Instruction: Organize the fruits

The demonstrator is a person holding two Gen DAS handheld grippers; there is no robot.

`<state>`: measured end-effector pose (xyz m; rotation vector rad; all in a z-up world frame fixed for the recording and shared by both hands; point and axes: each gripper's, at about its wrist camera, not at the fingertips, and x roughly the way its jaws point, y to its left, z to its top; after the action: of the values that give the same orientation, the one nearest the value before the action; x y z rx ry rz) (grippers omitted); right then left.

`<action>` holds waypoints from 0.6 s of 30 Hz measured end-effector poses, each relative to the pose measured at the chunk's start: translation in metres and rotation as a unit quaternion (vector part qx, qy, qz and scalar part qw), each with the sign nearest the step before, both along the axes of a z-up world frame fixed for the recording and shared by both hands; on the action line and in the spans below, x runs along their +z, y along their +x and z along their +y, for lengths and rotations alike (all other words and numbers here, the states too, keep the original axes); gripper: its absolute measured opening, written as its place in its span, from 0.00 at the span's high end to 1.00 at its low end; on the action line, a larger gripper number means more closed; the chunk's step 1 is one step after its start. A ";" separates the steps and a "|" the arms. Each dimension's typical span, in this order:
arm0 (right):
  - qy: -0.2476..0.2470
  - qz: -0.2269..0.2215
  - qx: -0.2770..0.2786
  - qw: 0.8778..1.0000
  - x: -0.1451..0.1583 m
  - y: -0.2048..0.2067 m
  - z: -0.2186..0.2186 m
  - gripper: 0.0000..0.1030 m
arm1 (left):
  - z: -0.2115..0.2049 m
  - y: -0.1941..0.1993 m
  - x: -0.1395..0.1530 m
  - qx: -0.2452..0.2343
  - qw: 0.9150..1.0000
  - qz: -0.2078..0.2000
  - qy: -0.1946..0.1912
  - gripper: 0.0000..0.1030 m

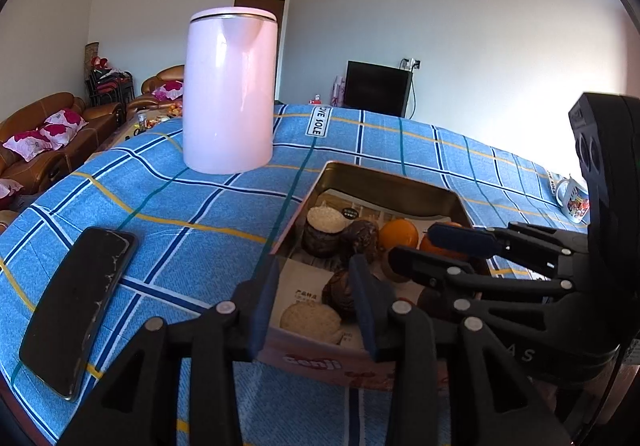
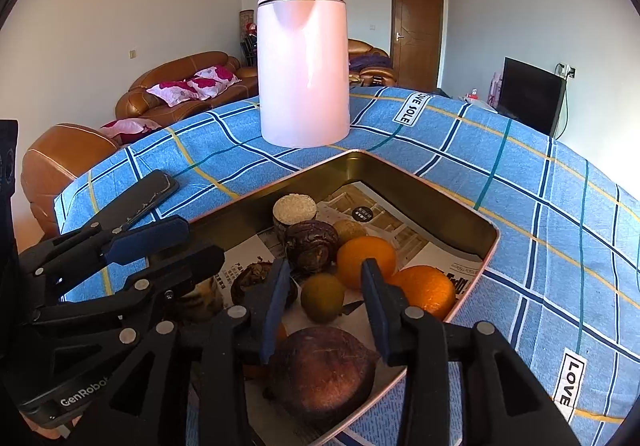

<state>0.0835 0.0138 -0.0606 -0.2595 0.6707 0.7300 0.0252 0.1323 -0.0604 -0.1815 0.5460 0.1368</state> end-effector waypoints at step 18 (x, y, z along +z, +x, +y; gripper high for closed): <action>0.058 -0.070 -0.054 0.994 0.037 -0.034 -0.057 0.36 | -0.013 -0.018 0.024 0.002 0.999 -0.042 0.019 0.15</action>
<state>0.0496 -0.0428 -0.0239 -0.1653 0.5044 0.6383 0.0067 0.1195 -0.0364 -0.1497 0.4594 0.1421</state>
